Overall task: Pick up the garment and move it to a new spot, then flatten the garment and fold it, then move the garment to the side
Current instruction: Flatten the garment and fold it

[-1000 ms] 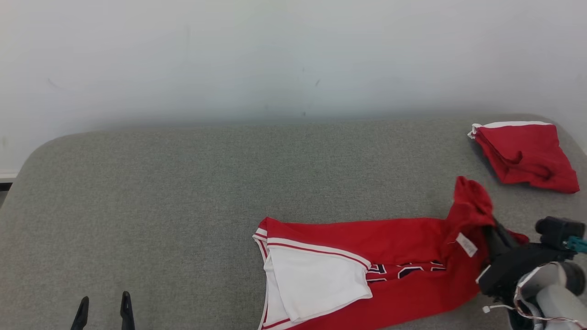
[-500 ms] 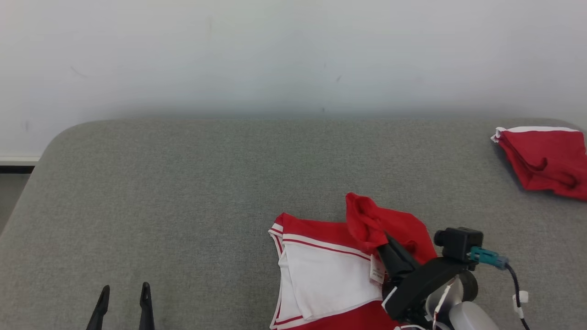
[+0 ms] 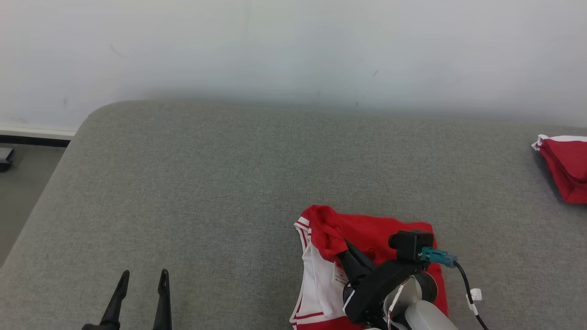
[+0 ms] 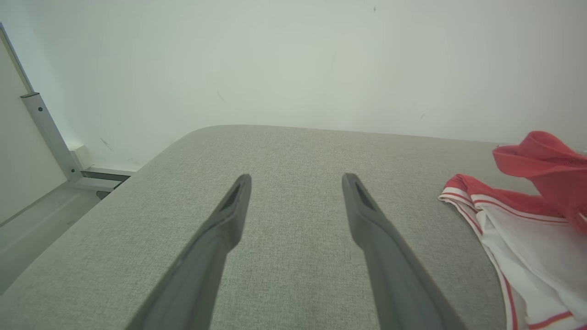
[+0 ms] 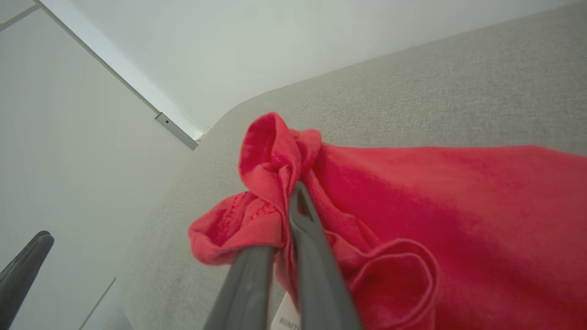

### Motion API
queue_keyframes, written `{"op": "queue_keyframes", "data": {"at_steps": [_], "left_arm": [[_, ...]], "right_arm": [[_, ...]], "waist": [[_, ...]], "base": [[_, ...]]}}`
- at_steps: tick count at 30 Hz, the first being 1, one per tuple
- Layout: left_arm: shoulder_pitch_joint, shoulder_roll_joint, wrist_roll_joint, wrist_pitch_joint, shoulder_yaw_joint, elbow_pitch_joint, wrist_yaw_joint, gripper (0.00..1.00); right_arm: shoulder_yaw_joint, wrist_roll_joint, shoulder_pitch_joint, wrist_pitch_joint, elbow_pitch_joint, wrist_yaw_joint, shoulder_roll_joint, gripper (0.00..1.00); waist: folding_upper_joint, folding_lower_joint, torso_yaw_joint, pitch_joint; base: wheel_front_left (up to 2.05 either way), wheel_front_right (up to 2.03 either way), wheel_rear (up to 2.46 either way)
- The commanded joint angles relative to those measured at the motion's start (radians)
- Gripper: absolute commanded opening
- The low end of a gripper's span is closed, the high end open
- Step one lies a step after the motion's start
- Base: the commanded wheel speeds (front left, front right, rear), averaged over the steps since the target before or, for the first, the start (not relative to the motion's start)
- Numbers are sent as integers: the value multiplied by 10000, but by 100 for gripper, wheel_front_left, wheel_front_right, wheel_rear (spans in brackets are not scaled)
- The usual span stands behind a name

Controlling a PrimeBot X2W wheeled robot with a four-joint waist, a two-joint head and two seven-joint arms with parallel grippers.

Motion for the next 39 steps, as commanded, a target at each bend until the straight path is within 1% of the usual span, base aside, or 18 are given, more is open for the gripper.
{"op": "queue_keyframes", "data": {"at_steps": [1, 3, 4, 5, 8, 11, 16, 22, 26, 30, 36, 39], "left_arm": [[-141, -27, 3, -31, -40, 17, -4, 100], [-164, -30, -9, -31, -32, 45, -15, 100], [-182, -31, -5, -31, -39, 57, -19, 100], [-195, -32, -5, -31, -39, 66, -22, 100], [-104, -53, 29, -31, 15, 53, -5, 100], [-68, -50, 29, -31, 73, 96, 6, 100], [51, -46, 26, -31, 141, 112, -1, 100], [209, -21, 27, -31, 292, -23, 18, 100], [321, -30, 72, -31, 373, -109, 47, 100], [315, 15, 87, -31, 474, -159, 49, 100], [402, 59, 106, -31, 664, -253, 63, 100], [463, 75, 122, -31, 755, -293, 77, 100]], "right_arm": [[49, -66, -180, -162, 280, -22, 87, 0], [107, -13, -326, -326, 691, -22, 133, 0], [168, -20, -414, -410, 845, -22, 147, 38], [226, -13, -497, -498, 983, -22, 158, 100], [430, 34, -756, -867, 1145, -22, 157, 100], [452, 12, -852, -1032, 1054, -22, 40, 100], [260, 91, -739, -1402, 330, -22, -554, 100], [-567, -111, -255, -1644, -731, -22, -1352, 100], [-1333, -263, 254, -1734, -1372, -22, -1590, 100], [-2007, -626, 861, -1756, -2004, -22, -1640, 100], [-2864, -1213, 1820, -1740, -2862, -22, -1347, 100], [-3133, -1409, 2314, -1692, -3189, -22, -1142, 100]], "waist": [[-1, 0, 158, 113], [-1, 0, 189, 128], [-1, 0, 202, 137], [-1, 0, 208, 141], [-1, 0, 122, 71], [-1, 0, 38, -2], [-1, 0, -192, -172], [-1, 0, -524, -266], [-1, 0, -740, -308], [-1, 0, -951, -348], [-1, 0, -1283, -409], [-1, 0, -1455, -453]], "base": [[0, 0, 0], [0, 0, 0], [0, 0, 0], [0, 0, 0], [0, 0, 0], [0, 0, 0], [0, 0, 0], [0, 0, 0], [0, 0, 0], [0, 0, 0], [0, 0, 0], [0, 0, 0]]}}
